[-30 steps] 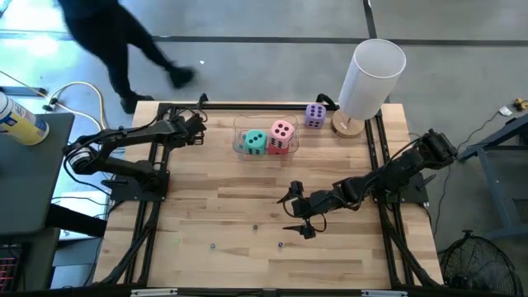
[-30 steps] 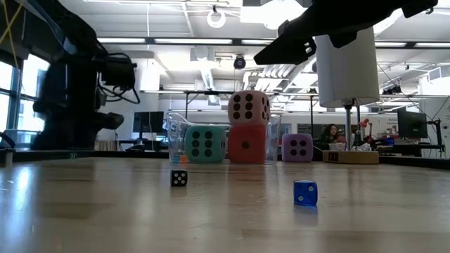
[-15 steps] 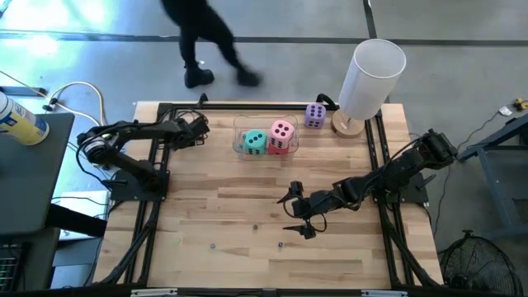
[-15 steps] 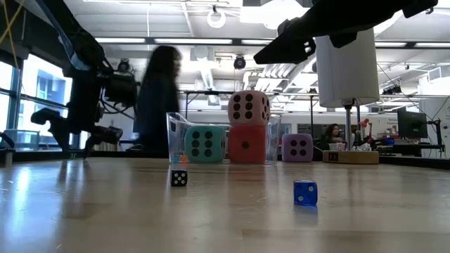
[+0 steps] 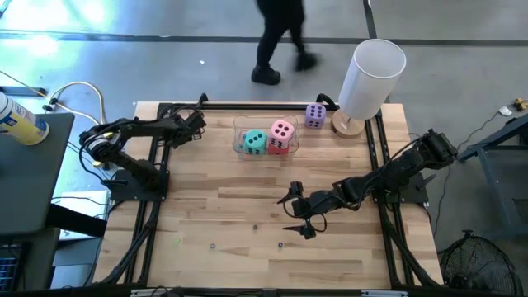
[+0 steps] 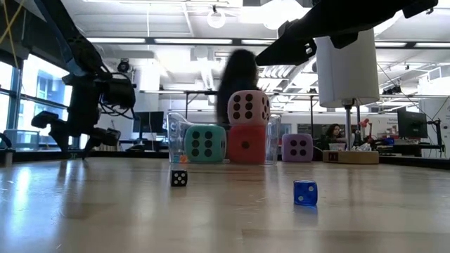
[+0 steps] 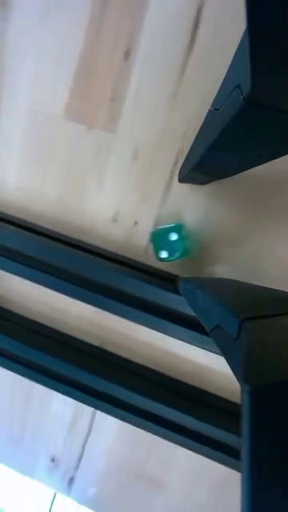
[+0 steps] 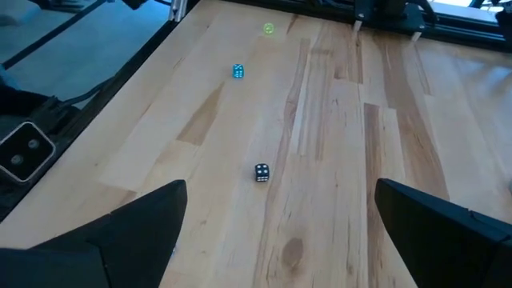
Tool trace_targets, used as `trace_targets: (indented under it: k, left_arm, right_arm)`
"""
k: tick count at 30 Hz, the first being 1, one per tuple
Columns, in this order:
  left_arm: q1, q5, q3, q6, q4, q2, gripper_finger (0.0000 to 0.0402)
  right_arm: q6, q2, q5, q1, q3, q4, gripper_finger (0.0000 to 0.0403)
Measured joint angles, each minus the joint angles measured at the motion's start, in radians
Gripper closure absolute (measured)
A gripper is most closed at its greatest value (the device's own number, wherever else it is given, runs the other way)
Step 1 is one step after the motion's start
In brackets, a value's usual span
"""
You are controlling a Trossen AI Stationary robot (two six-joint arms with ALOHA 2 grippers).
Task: Pick & Place Dice
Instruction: Put the small green dice into the transparent bin
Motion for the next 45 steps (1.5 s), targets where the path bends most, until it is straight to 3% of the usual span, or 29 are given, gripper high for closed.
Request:
trace_targets:
  k: [17,33,45]
  left_arm:
    - [0.045,0.047,-0.082,0.135,0.224,0.000,0.0205]
    - [-0.105,0.063,-0.082,0.065,0.222,0.002,0.0205]
    - [-0.112,0.021,-0.083,0.051,0.244,0.003,0.0205]
  right_arm:
    - [0.004,0.000,-0.018,0.000,0.000,0.000,0.0007]
    - [-0.006,0.000,-0.013,-0.003,0.000,0.000,0.0007]
    - [-0.006,0.000,-0.013,-0.003,0.000,0.000,0.0007]
